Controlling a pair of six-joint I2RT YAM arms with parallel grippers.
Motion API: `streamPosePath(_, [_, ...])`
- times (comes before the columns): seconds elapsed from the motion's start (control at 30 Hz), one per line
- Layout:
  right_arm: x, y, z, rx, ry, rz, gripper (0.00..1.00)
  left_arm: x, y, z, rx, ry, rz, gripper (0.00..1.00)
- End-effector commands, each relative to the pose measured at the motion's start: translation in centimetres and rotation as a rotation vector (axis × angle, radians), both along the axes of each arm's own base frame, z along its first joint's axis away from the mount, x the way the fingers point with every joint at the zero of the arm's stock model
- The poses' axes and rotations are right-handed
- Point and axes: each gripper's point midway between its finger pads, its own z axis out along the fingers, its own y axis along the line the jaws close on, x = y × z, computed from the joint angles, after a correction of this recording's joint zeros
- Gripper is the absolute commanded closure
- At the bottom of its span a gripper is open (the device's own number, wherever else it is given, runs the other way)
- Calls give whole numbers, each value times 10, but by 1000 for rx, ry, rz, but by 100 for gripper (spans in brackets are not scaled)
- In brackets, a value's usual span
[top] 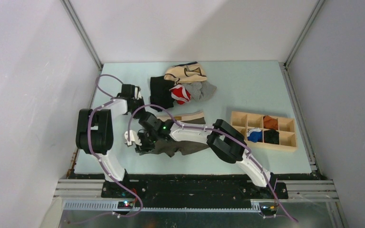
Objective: Roll the underwear
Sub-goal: Fold the underwear at the center of the board.
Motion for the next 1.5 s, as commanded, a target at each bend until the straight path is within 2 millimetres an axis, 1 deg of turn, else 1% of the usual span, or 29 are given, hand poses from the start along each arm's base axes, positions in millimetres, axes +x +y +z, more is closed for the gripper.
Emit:
streamPosePath(0.0, [2, 13, -1, 6, -20, 5, 50, 2, 18, 13, 99, -5, -30, 100])
streamPosePath(0.17, [6, 18, -8, 0, -45, -11, 50, -1, 17, 12, 87, 0, -34, 100])
streamPosePath(0.37, [6, 17, -18, -29, -49, -3, 53, -1, 18, 13, 89, -4, -29, 100])
streamPosePath(0.47, [5, 14, -23, -42, -49, 4, 58, 0, 18, 13, 89, -3, -28, 100])
streamPosePath(0.53, [2, 13, -24, -45, -43, 23, 64, 0, 18, 13, 91, -2, -28, 100])
streamPosePath(0.57, [1, 13, -24, -42, -42, 28, 68, 0, 18, 14, 93, -3, -28, 100])
streamPosePath(0.67, [-4, 13, -22, -28, -32, 54, 74, 2, 19, 16, 94, -7, -29, 100])
streamPosePath(0.7, [-5, 14, -20, -21, -29, 59, 78, 2, 19, 18, 92, -7, -32, 100])
streamPosePath(0.73, [-6, 16, -17, -5, -24, 64, 81, 3, 18, 19, 92, -8, -34, 100])
streamPosePath(0.77, [-6, 18, -13, 7, -23, 64, 88, 5, 18, 22, 92, -12, -36, 100])
streamPosePath(0.8, [-7, 21, -7, 27, -17, 63, 91, 6, 18, 24, 93, -13, -38, 100])
streamPosePath(0.83, [-7, 23, -1, 42, -16, 60, 98, 8, 19, 28, 92, -16, -37, 100])
streamPosePath(0.87, [-6, 26, 5, 62, -9, 53, 100, 10, 18, 31, 89, -19, -36, 100])
streamPosePath(0.93, [-3, 30, 21, 95, 3, 36, 100, 13, 16, 38, 65, -24, -40, 100])
streamPosePath(1.0, [2, 31, 43, 137, 17, 11, 100, 14, 14, 45, 51, -24, -40, 100])
streamPosePath(1.03, [4, 30, 47, 140, 37, -10, 100, 15, 14, 48, 46, -21, -37, 100])
streamPosePath(1.07, [6, 31, 60, 167, 32, -18, 100, 13, 12, 50, 35, -12, -42, 100])
streamPosePath(1.1, [7, 30, 62, 170, 44, -31, 100, 17, 11, 56, 28, -21, -43, 100])
streamPosePath(1.13, [8, 30, 72, 191, 39, -37, 100, 15, 9, 58, 15, -11, -51, 100])
streamPosePath(1.17, [9, 28, 72, 190, 44, -46, 100, 18, 8, 64, 7, -21, -56, 100])
streamPosePath(1.2, [10, 28, 84, 217, 30, -51, 100, 17, 5, 66, -7, -12, -64, 100])
streamPosePath(1.23, [10, 24, 80, 210, 36, -59, 100, 21, 4, 73, -13, -26, -67, 100])
streamPosePath(1.27, [12, 24, 91, 236, 19, -69, 100, 22, 1, 78, -26, -28, -72, 100])
streamPosePath(1.3, [13, 19, 86, 224, 28, -81, 100, 23, 1, 80, -31, -29, -72, 100])
streamPosePath(1.33, [15, 18, 99, 255, 13, -89, 100, 25, -1, 84, -40, -31, -71, 100])
streamPosePath(1.37, [17, 15, 98, 261, 16, -104, 100, 26, -2, 86, -46, -30, -71, 100])
streamPosePath(1.4, [18, 12, 106, 275, 11, -111, 100, 29, -4, 91, -60, -29, -70, 100])
streamPosePath(1.43, [21, 7, 104, 270, 15, -126, 100, 30, -7, 91, -76, -24, -72, 100])
streamPosePath(1.47, [21, 4, 112, 280, 11, -131, 100, 32, -9, 95, -89, -24, -65, 100])
